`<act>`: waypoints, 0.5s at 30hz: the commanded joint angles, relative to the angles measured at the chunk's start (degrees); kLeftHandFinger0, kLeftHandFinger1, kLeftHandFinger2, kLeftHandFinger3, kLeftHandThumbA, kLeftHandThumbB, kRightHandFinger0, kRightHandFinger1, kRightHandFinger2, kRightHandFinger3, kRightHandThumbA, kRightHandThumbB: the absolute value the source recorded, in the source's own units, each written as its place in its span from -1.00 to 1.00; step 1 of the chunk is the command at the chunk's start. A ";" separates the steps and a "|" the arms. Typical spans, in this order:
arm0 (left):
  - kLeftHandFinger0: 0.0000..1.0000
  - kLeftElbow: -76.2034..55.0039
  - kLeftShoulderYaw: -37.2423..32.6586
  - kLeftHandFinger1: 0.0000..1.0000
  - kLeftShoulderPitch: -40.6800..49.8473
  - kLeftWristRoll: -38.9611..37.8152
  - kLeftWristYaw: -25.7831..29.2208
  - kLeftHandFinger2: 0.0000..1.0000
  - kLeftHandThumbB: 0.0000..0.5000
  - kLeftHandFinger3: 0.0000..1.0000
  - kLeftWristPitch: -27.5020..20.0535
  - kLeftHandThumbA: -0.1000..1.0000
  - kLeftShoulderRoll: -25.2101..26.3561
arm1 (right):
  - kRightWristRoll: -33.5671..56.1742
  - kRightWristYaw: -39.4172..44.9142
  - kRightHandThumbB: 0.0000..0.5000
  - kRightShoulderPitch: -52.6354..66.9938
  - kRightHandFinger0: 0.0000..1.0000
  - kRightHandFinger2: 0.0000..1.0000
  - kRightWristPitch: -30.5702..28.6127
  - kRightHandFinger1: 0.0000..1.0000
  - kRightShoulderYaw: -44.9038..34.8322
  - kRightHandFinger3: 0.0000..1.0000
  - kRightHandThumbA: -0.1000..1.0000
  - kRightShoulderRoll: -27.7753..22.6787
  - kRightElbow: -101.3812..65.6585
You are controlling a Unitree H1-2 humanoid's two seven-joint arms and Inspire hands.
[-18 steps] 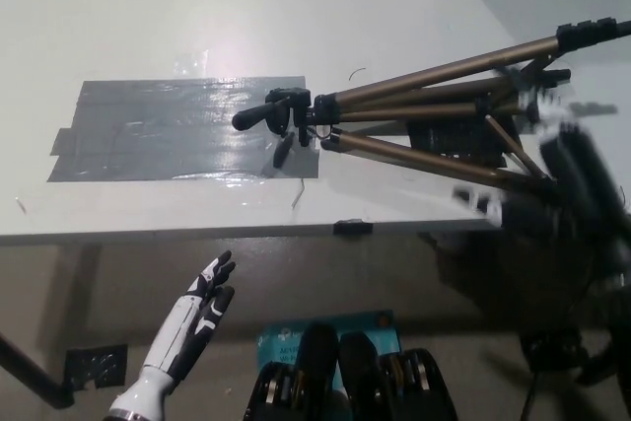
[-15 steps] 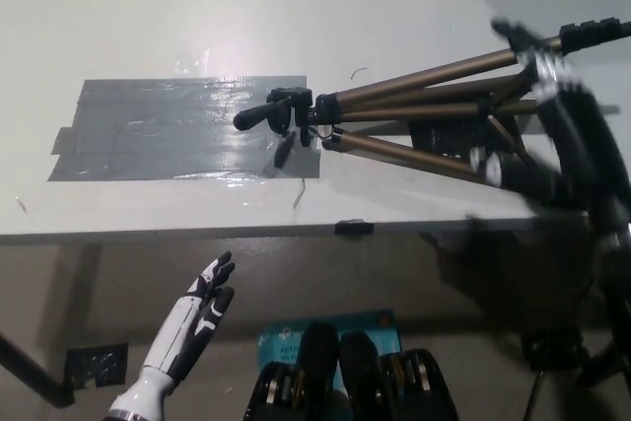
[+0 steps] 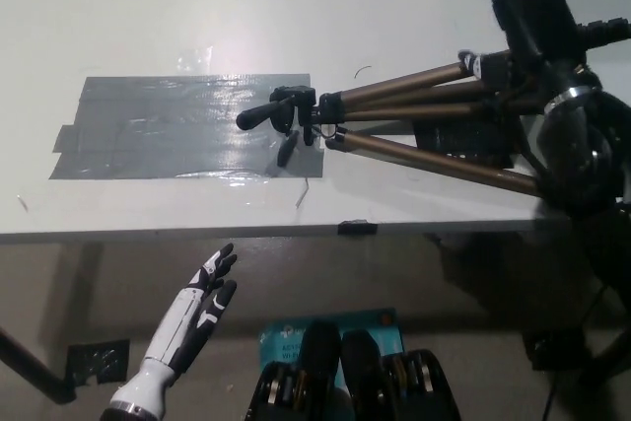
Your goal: A tripod is kept on the middle of the desk infront of the robot and the robot grabs one of its legs to pick it up and hands it to a person
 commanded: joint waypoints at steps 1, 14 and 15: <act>1.00 -0.75 -0.14 1.00 -0.36 0.60 -0.28 1.00 -0.35 1.00 -2.74 1.00 0.32 | -3.50 -4.01 0.95 -4.04 1.00 1.00 2.32 1.00 1.22 1.00 0.83 -0.75 4.49; 1.00 -1.27 -0.27 1.00 -0.77 1.19 -0.75 1.00 -0.53 1.00 -1.01 1.00 0.27 | 0.58 1.06 0.95 -1.11 1.00 1.00 2.11 1.00 0.19 1.00 1.00 -2.90 -5.40; 1.00 -1.30 -0.37 1.00 -0.84 1.42 -0.84 1.00 -0.52 1.00 -0.74 1.00 0.33 | 0.93 1.89 0.93 -1.00 1.00 1.00 2.37 1.00 -0.18 1.00 1.00 -3.29 -7.52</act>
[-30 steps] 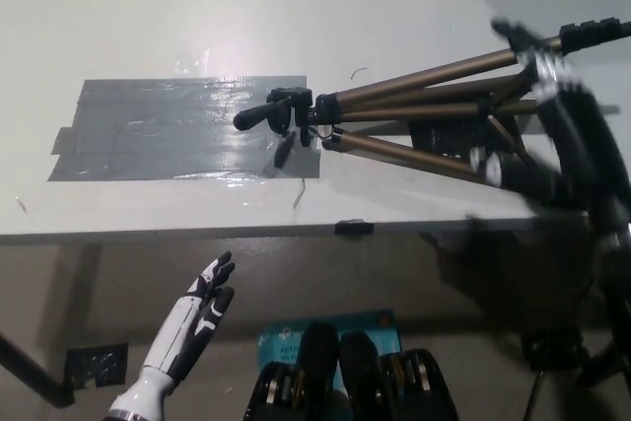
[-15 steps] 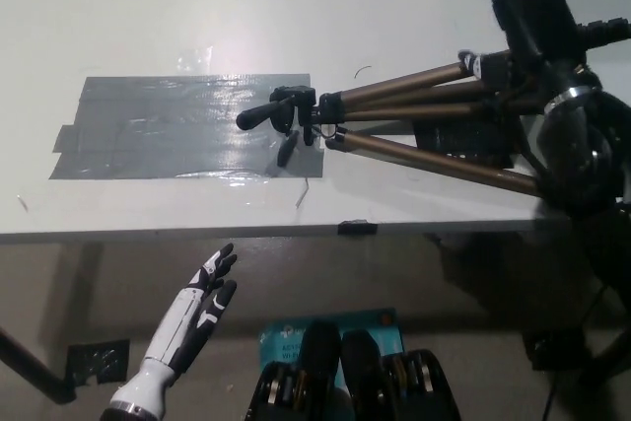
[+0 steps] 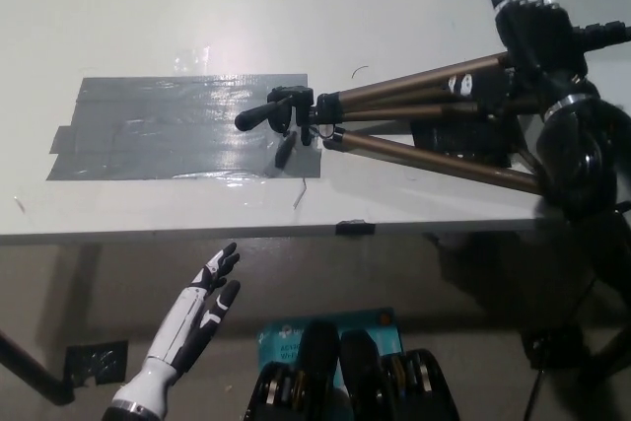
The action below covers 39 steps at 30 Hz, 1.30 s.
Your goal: A tripod is kept on the middle of the desk infront of the robot and the robot grabs one of its legs to pick it up and hands it to a person
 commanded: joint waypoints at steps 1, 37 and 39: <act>1.00 -1.26 -0.15 1.00 -0.74 0.88 -0.67 1.00 -0.52 1.00 -0.45 1.00 0.46 | 1.86 2.64 0.92 -1.29 1.00 1.00 0.94 1.00 -1.87 1.00 1.00 -2.27 -7.78; 1.00 -1.07 0.22 1.00 -0.14 -0.05 -1.36 1.00 -0.49 1.00 -0.47 1.00 0.07 | -5.31 5.57 1.00 -9.62 1.00 1.00 -6.49 1.00 11.97 1.00 1.00 -4.86 9.01; 1.00 -1.26 0.27 1.00 -0.08 -0.09 -1.34 1.00 -0.54 1.00 -0.44 1.00 0.06 | -5.71 3.54 1.00 -10.04 1.00 1.00 -7.01 1.00 12.11 1.00 1.00 -4.62 9.63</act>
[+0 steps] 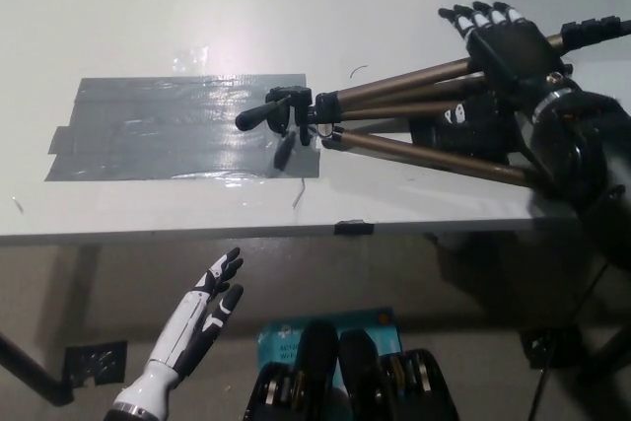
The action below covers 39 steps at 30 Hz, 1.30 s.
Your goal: A tripod is kept on the middle of the desk infront of the robot and the robot grabs one of its legs to pick it up and hands it to a person
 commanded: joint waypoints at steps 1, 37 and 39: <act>1.00 -1.21 0.25 1.00 -0.36 0.01 -0.35 1.00 -0.55 1.00 -0.78 1.00 0.18 | -3.20 -6.13 1.00 -4.64 1.00 1.00 -3.43 1.00 0.65 1.00 1.00 -0.90 1.13; 1.00 -0.64 0.12 1.00 -0.27 -0.43 -0.91 1.00 -0.54 1.00 -1.05 1.00 0.52 | -11.93 -52.70 0.09 -10.61 -1.00 0.27 -12.72 -0.72 9.08 -0.46 -1.00 1.06 18.96; 1.00 -0.51 0.17 1.00 -0.78 -0.39 -0.94 1.00 -0.48 1.00 -1.09 1.00 0.62 | -11.14 -51.31 -0.02 -10.95 -1.00 0.15 -12.80 -0.79 8.14 -0.37 -1.00 2.02 16.64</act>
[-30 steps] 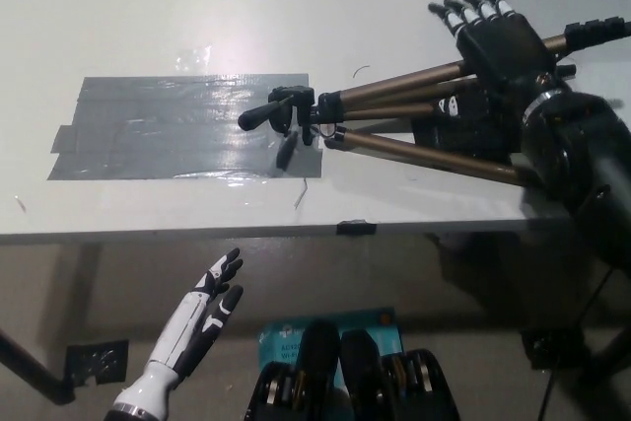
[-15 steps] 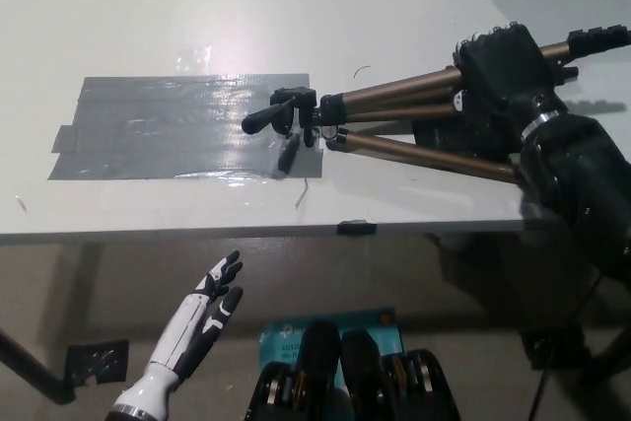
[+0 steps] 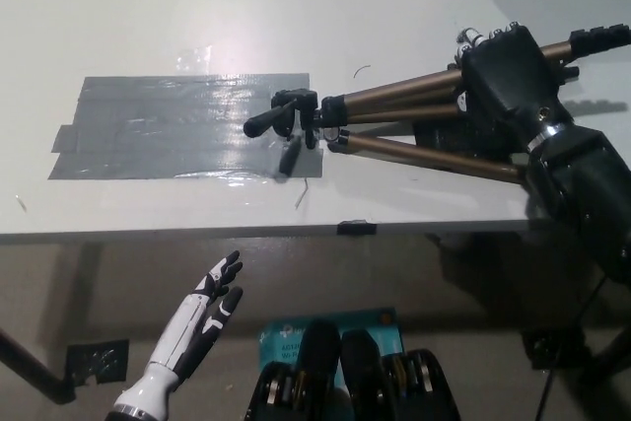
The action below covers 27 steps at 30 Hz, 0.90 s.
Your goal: A tripod is kept on the middle of the desk infront of the robot and the robot grabs one of its legs to pick it up and hands it to a person
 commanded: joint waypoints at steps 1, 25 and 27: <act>1.00 -1.52 0.19 1.00 -0.74 -0.39 -0.92 1.00 -0.47 1.00 -1.05 1.00 0.58 | -0.19 -13.69 -0.04 -9.30 -1.00 0.09 -5.62 -0.82 -2.68 -0.32 -1.00 1.38 -4.83; 0.95 -2.87 -0.15 1.00 -0.30 0.72 -1.40 1.00 -0.47 1.00 -0.57 1.00 0.53 | -1.61 -1.41 -0.33 -11.69 -1.00 0.50 -2.94 -0.53 -2.29 0.18 -1.00 6.27 -3.49; 0.96 -2.97 -0.14 1.00 -0.28 0.63 -1.50 1.00 -0.44 1.00 -0.46 1.00 0.55 | -1.86 -1.76 -0.24 -11.75 -1.00 0.31 -3.08 -0.69 -1.95 -0.16 -1.00 6.42 -2.56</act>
